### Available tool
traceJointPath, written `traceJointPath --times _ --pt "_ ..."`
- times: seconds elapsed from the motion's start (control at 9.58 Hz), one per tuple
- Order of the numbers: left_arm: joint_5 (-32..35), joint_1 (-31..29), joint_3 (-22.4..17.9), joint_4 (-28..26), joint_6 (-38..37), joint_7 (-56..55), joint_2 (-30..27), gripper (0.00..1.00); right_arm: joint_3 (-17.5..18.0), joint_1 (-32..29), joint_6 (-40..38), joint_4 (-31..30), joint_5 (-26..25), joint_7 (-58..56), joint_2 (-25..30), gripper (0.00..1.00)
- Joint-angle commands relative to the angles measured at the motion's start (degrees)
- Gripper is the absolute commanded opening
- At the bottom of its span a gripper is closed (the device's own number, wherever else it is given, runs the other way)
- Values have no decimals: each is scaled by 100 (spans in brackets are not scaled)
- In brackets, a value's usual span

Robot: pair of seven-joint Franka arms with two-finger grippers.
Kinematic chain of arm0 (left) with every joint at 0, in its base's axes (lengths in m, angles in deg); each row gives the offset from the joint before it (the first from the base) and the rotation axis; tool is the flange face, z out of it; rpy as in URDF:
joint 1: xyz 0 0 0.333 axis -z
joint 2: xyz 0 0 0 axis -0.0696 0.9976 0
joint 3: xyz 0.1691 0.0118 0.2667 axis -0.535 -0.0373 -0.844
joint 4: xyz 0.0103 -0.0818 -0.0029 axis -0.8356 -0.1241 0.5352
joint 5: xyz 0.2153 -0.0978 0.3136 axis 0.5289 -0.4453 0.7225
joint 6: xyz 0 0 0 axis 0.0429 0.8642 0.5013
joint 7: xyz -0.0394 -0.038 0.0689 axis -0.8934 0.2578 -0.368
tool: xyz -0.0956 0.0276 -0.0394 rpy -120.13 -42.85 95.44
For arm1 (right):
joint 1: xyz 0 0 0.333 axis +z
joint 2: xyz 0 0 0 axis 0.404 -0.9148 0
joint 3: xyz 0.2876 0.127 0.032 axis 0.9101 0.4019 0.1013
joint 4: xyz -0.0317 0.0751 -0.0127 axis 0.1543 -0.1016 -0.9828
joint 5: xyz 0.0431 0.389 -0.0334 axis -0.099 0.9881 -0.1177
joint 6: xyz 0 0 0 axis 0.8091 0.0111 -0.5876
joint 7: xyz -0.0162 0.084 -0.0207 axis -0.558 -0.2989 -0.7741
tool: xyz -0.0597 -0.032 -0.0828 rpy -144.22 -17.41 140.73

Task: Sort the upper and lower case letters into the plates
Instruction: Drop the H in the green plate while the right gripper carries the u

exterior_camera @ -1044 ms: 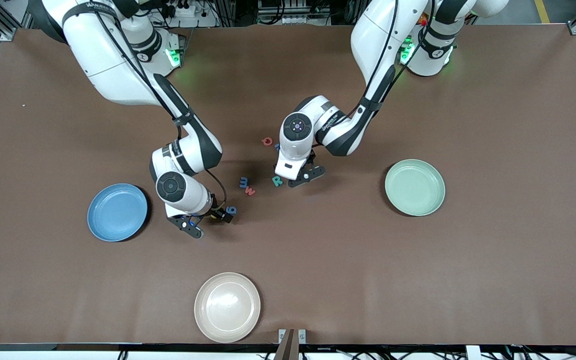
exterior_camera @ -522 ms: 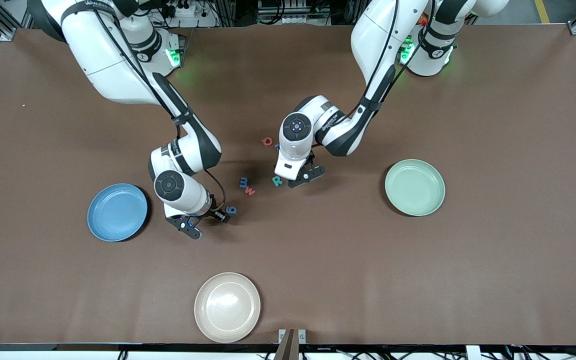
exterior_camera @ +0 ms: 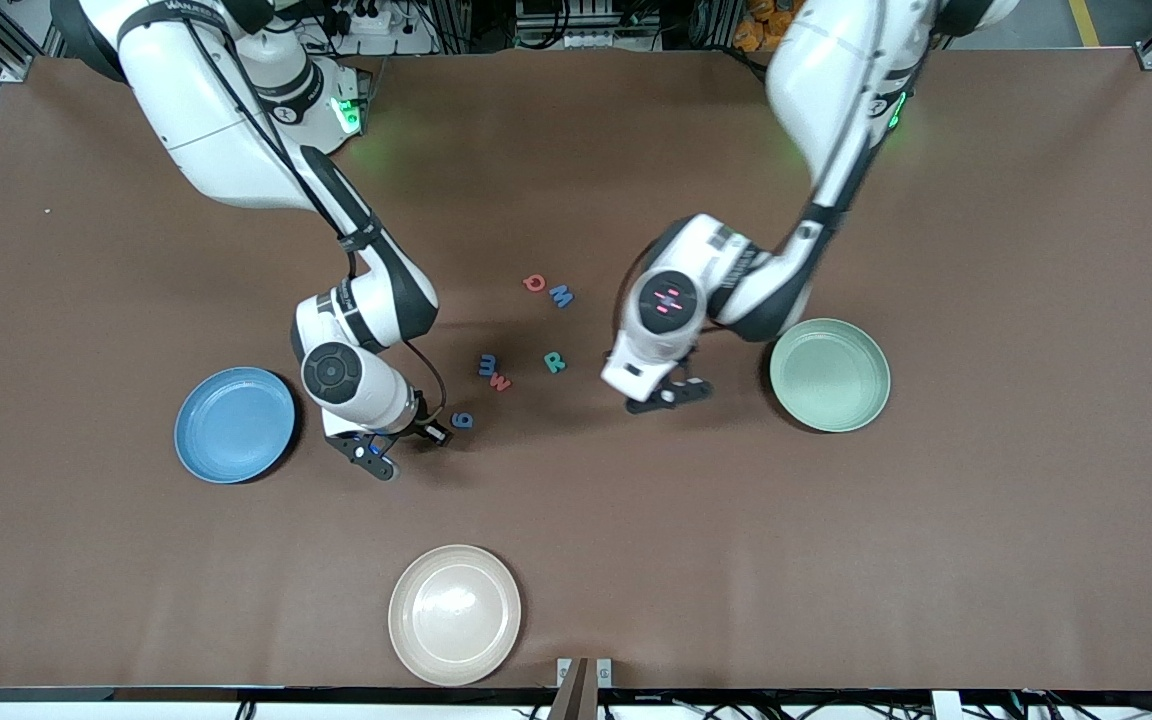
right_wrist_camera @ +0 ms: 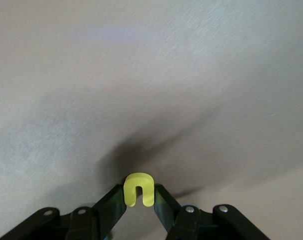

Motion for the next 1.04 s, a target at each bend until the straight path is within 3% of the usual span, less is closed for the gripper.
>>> traceJointPath --times 0.0,0.42,0.52,0.63,0.94 --pt "174 -683 63 -631 -206 1112 -496 7 45 -228 -426 -174 -103 -337 549 0" --pt "1238 -1389 106 -2186 152 2134 -1251 8 45 -894 -1648 -156 -103 -1268 1086 0" --pt "1256 -1502 115 -2529 424 2171 -1462 18 36 -1227 -1728 -173 -103 -1758 1087 0" --pt "1256 -1451 124 -2515 453 2197 -1438 99 36 -1570 -1729 -182 -103 -2494 1044 0" --pt "625 -969 422 -1876 471 630 -1158 100 36 -2222 -1686 -165 -514 -3624 964 0"
